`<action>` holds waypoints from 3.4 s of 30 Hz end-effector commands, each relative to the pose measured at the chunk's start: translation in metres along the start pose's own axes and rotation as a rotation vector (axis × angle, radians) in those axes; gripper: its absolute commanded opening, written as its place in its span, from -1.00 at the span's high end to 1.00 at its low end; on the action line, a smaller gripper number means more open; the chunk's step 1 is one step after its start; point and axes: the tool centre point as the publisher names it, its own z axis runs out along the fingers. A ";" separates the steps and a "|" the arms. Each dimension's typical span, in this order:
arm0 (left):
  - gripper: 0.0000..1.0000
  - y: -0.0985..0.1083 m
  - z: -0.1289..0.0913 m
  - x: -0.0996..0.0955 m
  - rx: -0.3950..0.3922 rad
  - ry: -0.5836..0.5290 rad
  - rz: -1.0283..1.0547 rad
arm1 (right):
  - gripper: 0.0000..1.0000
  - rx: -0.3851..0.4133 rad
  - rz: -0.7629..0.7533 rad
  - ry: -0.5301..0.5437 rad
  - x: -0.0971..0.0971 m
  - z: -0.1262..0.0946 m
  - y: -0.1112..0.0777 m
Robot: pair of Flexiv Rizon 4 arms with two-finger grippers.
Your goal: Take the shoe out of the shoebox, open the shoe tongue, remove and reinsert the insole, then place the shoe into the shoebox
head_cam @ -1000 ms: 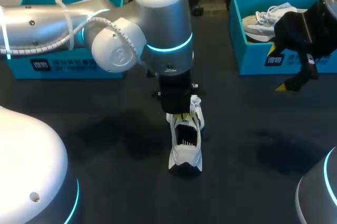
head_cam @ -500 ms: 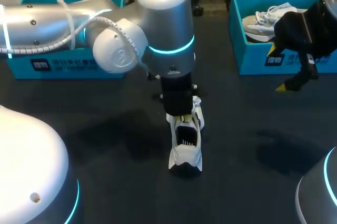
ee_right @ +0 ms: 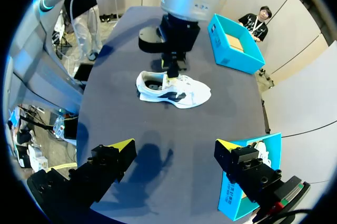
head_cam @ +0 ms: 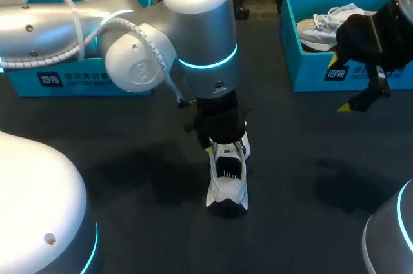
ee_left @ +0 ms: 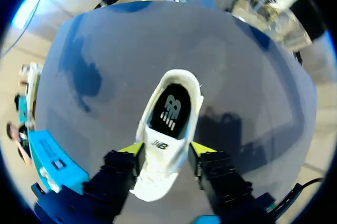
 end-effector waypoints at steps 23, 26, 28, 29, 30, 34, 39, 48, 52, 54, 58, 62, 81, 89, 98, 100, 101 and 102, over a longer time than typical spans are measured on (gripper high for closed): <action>-1.00 -0.015 -0.026 0.028 0.015 -0.098 -0.465 | -1.00 0.003 0.002 0.004 -0.002 0.001 0.001; -1.00 -0.018 -0.026 0.034 0.002 -0.101 -0.586 | -1.00 0.003 0.002 0.004 -0.002 0.001 0.001; -1.00 -0.021 -0.026 0.037 -0.055 -0.112 -0.651 | -1.00 0.003 0.002 0.004 -0.002 0.001 0.001; -1.00 -0.025 -0.025 0.040 -0.048 -0.119 -0.681 | -1.00 0.003 0.002 0.004 -0.002 0.001 0.001; -1.00 -0.026 -0.026 0.040 -0.041 -0.119 -0.694 | -1.00 0.003 0.002 0.004 -0.002 0.001 0.001; -1.00 -0.034 -0.022 0.046 -0.079 -0.093 -0.869 | -1.00 0.003 0.002 0.004 -0.002 0.001 0.001; -1.00 -0.048 -0.015 0.048 -0.118 -0.088 -0.947 | -1.00 0.003 0.002 0.004 -0.002 0.001 0.001; -1.00 -0.071 0.002 0.039 -0.087 -0.094 -1.018 | -1.00 0.003 0.002 0.004 -0.002 0.001 0.001; -1.00 -0.078 0.016 0.031 -0.082 -0.101 -1.053 | -1.00 0.003 0.002 0.004 -0.002 0.001 0.001; -1.00 -0.079 0.023 0.027 -0.081 -0.098 -1.077 | -1.00 0.003 0.002 0.004 -0.002 0.001 0.001; -1.00 -0.081 0.036 0.023 -0.071 -0.110 -1.127 | -1.00 0.003 0.002 0.004 -0.002 0.001 0.001; -1.00 -0.082 0.049 0.021 -0.083 -0.098 -1.133 | -1.00 0.003 0.002 0.004 -0.002 0.001 0.001; -0.87 -0.082 0.092 0.035 -0.139 -0.055 -1.168 | -1.00 0.003 0.002 0.004 -0.002 0.001 0.001; 0.42 -0.086 0.099 0.037 -0.135 -0.041 -1.180 | -1.00 0.003 0.002 0.004 -0.002 0.001 0.001; 1.00 -0.090 0.100 0.043 -0.099 0.003 -1.182 | -1.00 0.003 0.002 0.004 -0.002 0.001 0.001; 1.00 -0.090 0.100 0.044 -0.085 0.015 -1.182 | -1.00 0.003 0.002 0.004 -0.002 0.001 0.001; 1.00 -0.091 0.099 0.044 -0.084 0.016 -1.181 | -1.00 0.003 0.002 0.004 -0.002 0.001 0.001; 1.00 -0.092 0.098 0.044 -0.078 0.019 -1.181 | -1.00 0.003 0.002 0.004 -0.002 0.001 0.001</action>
